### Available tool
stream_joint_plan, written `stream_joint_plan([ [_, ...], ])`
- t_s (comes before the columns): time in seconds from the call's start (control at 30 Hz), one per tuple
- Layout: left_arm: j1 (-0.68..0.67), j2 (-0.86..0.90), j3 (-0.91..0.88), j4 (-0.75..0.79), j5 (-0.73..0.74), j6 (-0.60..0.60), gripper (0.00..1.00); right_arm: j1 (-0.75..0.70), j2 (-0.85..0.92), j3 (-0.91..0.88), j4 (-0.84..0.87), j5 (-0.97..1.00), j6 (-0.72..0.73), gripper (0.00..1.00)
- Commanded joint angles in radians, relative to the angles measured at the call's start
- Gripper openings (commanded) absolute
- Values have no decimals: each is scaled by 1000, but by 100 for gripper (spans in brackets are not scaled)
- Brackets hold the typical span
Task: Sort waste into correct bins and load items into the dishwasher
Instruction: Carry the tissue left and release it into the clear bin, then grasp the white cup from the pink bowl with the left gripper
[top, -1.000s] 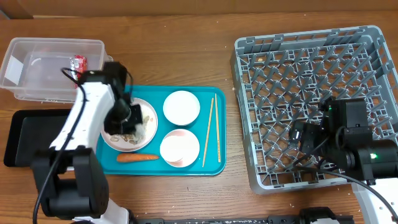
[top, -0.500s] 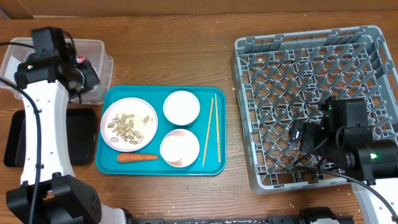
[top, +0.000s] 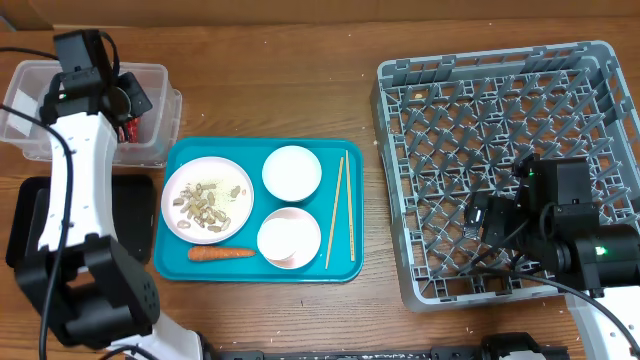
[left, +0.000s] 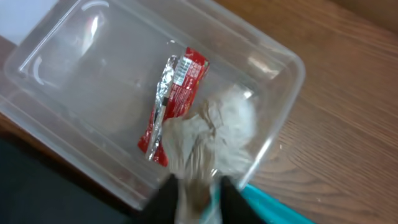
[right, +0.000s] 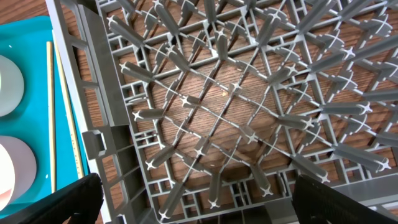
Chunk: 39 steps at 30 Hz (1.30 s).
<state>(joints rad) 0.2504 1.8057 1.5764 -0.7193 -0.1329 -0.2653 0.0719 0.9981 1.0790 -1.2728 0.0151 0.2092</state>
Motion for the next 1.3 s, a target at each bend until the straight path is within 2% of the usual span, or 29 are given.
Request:
stream_joint_plan([
  [0.0, 0, 29, 14, 13, -34, -12, 38, -1, -3, 29, 6, 10, 1, 100],
  [0.17, -3, 11, 24, -14, -17, -12, 42, -1, -3, 29, 6, 10, 1, 100],
  [0.27, -4, -25, 32, -80, 73, -12, 42, -1, -3, 29, 7, 10, 1, 100],
  [0.47, -6, -88, 32, -303, 321, -10, 48, -1, -3, 29, 10, 10, 1, 100],
  [0.6, -31, -87, 29, -495, 415, 60, 52, -1, -3, 29, 10, 10, 1, 100],
  [0.73, -83, -87, 29, -646, 414, 139, 58, -2, -3, 29, 11, 10, 1, 100],
  [0.9, -196, -87, 29, -801, 414, 176, 57, -2, -3, 29, 10, 10, 0, 100],
  [1.07, -353, -88, 27, -840, 373, 169, 59, -1, -3, 29, 10, 10, 1, 100],
  [1.27, -551, -87, -32, -807, 235, 51, 59, -2, -3, 29, 10, 10, 1, 100],
])
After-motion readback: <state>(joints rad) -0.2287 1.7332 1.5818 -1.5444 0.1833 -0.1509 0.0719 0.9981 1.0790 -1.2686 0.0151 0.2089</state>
